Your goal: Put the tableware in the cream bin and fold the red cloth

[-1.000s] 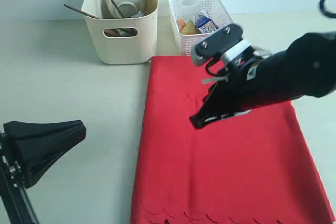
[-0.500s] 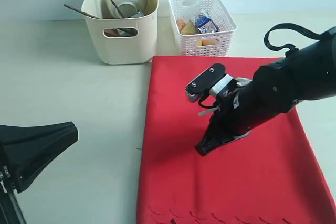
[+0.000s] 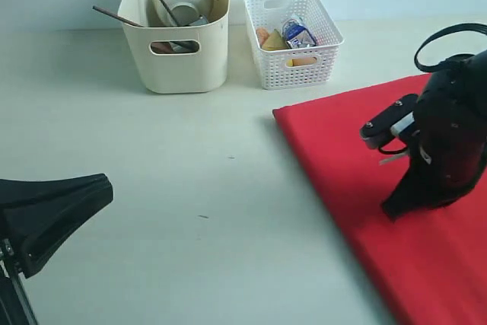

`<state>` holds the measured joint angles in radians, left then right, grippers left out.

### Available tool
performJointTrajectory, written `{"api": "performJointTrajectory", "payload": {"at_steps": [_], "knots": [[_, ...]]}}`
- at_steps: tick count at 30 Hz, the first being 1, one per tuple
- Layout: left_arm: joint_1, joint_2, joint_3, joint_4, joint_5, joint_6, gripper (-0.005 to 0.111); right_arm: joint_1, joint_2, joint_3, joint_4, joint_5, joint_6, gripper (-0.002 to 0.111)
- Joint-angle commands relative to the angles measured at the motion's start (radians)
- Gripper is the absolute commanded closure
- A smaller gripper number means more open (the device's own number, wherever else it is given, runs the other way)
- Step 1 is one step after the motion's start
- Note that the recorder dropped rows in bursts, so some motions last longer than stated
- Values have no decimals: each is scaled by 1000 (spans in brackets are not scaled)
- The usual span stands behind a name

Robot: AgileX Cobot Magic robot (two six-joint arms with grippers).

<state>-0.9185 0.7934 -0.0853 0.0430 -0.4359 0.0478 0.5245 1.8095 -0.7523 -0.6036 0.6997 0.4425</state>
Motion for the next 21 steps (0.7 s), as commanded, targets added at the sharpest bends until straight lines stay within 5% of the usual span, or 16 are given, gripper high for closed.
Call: {"api": "performJointTrajectory", "payload": {"at_steps": [1,5,11,21], "knots": [[1,-7,3,-5,-15,-12,103,-42,-63,-54,7,29,32,108],[1,-7,3,-5,-15,-12,103,-42,-163,-115,163,-144,-13,108],[1,-7,3,-5,-15,-30,103,-42,-94,-142,538,-332,-417,108],[1,-7,3,-3,-5,-57,103,-121,166,-196,430,-304,-460,108]]}}
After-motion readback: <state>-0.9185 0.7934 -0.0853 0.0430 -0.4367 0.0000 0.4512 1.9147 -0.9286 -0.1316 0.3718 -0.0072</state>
